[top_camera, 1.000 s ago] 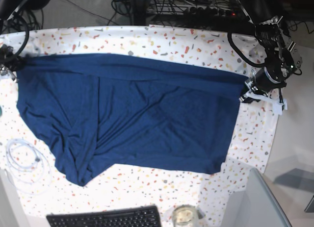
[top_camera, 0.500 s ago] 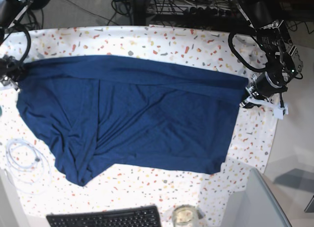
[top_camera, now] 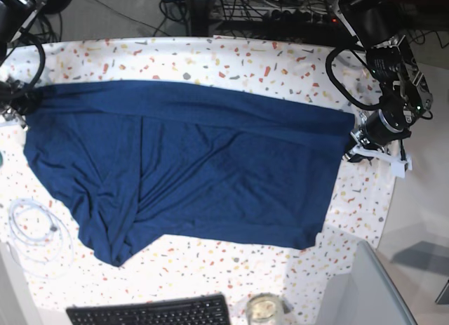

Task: Layout the t-shirt on the table in an organized manner, then fold the t-shirt properly
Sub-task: 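Fold the held shirt edge over onto the shirt body with both grippers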

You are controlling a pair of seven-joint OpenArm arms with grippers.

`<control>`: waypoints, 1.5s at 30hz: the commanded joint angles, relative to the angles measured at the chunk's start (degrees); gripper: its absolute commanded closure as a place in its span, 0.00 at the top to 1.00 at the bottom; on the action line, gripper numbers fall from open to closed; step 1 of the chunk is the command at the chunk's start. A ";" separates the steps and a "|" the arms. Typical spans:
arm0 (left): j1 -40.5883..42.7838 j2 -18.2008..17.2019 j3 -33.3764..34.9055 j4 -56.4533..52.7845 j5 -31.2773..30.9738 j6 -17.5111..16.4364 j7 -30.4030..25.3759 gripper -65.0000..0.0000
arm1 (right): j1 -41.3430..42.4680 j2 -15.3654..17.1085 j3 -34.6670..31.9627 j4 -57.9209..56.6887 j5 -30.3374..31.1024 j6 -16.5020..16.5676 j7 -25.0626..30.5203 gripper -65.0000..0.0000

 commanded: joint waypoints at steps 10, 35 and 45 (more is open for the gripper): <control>-2.44 -0.67 0.07 -2.43 -0.82 -0.14 -3.59 0.00 | 3.72 2.77 -0.10 -3.33 0.66 -0.04 2.43 0.00; -2.70 -0.76 0.07 -3.58 -0.82 -0.14 -4.64 0.00 | 3.46 2.85 -4.93 -3.42 0.66 -0.04 2.69 0.00; -2.70 -0.85 0.33 -3.58 -0.82 -0.14 -4.64 0.00 | 3.46 2.85 -4.93 -3.42 0.83 -5.14 2.69 0.02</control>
